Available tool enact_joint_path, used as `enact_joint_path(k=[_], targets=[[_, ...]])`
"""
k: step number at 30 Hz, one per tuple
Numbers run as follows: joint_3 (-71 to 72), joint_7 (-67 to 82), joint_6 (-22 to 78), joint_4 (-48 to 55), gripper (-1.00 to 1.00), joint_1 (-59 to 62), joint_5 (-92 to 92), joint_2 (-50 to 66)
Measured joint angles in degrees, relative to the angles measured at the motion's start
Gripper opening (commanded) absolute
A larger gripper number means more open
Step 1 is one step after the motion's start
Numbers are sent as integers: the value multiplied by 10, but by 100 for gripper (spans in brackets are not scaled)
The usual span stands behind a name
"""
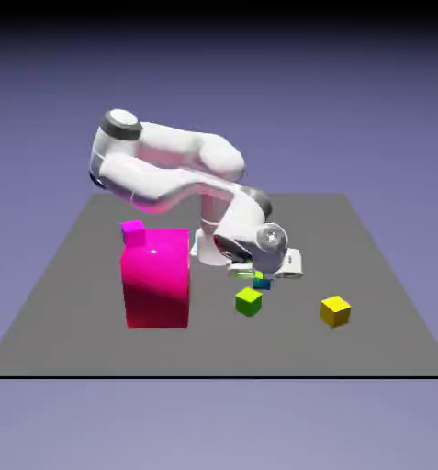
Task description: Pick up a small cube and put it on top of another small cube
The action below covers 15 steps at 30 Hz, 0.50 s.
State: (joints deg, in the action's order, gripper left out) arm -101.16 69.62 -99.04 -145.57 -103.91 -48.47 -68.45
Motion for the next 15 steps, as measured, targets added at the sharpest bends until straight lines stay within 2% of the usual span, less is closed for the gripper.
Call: enact_joint_path(k=[6,15], targets=[[82,13,6,111,-100,108,145,117],[167,198,176,246,-100,281,217,208]])
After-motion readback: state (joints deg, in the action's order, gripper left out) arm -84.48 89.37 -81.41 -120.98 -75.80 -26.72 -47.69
